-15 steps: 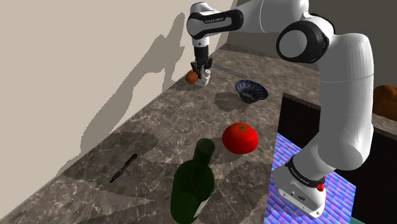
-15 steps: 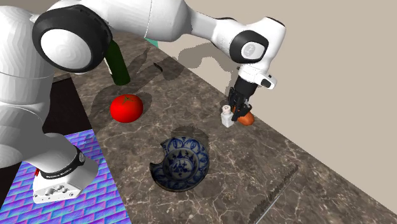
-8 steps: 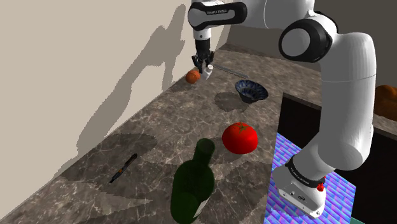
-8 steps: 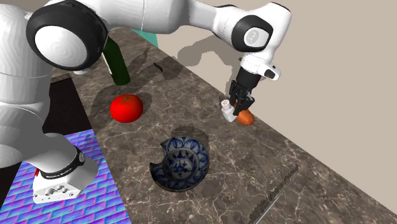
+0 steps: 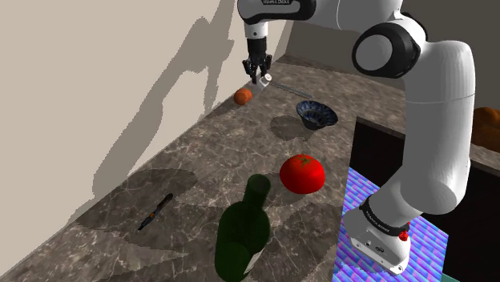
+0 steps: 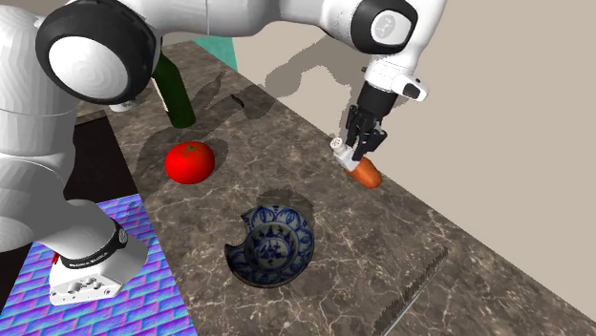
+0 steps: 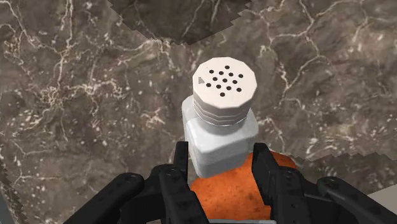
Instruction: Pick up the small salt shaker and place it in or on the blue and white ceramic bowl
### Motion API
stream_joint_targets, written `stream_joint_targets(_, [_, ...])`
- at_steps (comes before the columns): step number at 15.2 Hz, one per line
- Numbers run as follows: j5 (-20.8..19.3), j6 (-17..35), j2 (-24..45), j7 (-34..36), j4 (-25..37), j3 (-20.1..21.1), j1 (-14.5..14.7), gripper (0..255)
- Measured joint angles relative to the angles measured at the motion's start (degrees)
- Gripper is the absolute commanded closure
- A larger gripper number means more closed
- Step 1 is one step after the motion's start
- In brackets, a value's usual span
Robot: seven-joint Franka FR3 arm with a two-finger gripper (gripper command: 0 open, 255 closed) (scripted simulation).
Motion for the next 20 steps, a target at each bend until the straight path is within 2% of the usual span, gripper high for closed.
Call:
stream_joint_targets(10, [0.0,-8.14,0.92,-0.47,9.08,-0.06,-0.03,255])
stream_joint_targets(13, [-0.36,-4.96,-5.15,-1.55,-0.1,-0.44,-0.79,255])
stream_joint_targets(16, [-0.97,-0.58,-13.43,-3.15,-12.65,-1.12,-1.91,255])
stream_joint_targets(20, [-1.91,3.01,-21.57,-5.49,-24.15,-2.22,-3.41,255])
